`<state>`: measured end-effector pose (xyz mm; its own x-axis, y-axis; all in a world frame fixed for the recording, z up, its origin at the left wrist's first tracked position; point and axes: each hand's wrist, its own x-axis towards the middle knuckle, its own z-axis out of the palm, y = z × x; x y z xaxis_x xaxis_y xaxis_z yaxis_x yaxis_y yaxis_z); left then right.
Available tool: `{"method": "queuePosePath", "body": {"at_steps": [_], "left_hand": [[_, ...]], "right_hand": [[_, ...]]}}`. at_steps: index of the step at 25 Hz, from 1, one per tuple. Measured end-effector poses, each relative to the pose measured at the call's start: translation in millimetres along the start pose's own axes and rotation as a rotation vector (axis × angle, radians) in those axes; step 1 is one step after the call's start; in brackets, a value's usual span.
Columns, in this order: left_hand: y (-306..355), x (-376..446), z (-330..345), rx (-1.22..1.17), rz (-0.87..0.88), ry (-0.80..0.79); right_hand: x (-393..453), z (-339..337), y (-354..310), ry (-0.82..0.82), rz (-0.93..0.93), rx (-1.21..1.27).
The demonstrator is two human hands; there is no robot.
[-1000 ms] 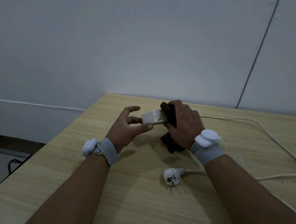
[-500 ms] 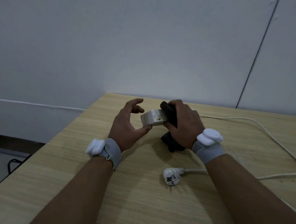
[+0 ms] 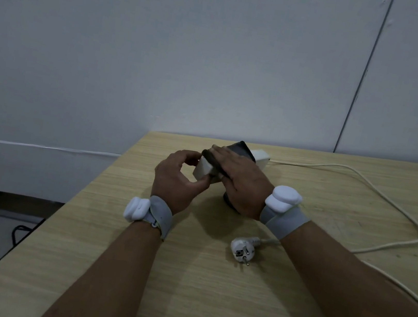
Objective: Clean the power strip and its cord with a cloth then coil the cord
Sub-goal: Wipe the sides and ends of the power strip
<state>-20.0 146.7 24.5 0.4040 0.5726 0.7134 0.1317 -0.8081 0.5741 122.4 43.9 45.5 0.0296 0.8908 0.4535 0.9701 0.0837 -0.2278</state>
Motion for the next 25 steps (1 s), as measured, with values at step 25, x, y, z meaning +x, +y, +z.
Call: {"method": "queuePosePath", "body": {"at_steps": [25], "left_hand": [[9.5,-0.8,2.7,-0.01,-0.079,-0.036]], "right_hand": [[-4.2,-1.0,36.2,-0.016,0.294,0.018]]}}
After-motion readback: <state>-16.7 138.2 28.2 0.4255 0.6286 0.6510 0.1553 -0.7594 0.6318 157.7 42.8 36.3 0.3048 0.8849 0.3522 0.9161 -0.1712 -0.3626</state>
